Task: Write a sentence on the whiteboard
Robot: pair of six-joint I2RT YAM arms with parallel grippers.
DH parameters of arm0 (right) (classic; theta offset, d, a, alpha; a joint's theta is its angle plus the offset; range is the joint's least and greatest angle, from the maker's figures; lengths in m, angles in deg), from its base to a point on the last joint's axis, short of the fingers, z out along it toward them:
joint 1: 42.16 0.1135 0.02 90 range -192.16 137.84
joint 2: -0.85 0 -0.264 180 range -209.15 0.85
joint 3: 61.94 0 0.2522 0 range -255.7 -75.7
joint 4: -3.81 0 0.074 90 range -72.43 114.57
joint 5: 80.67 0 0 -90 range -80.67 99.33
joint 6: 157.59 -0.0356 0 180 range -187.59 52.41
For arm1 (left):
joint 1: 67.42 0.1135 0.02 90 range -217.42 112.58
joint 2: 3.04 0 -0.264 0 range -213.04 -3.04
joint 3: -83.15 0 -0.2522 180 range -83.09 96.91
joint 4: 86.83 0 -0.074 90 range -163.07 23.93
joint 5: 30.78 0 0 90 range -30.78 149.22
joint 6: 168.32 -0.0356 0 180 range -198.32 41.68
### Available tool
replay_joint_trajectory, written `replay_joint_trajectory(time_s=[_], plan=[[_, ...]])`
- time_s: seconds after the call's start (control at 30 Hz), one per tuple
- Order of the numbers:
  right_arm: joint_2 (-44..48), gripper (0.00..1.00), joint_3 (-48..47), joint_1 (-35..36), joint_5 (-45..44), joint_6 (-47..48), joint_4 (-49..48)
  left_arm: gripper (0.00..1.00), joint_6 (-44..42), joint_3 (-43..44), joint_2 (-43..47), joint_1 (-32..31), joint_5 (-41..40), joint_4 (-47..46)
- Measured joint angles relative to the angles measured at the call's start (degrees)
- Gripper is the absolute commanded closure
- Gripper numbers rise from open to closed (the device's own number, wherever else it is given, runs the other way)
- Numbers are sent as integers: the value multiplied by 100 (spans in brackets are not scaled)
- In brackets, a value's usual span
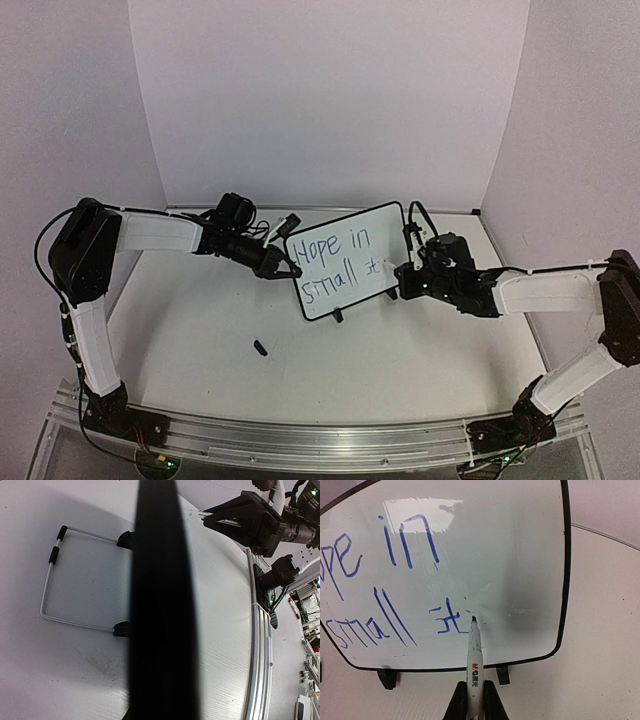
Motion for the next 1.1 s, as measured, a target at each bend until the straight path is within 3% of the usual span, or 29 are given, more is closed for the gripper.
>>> replay_joint_trajectory(time_s=[1.1], plan=[[-540,100,-221,-79,219,83,-127,100,2,2,0,0,4,2]])
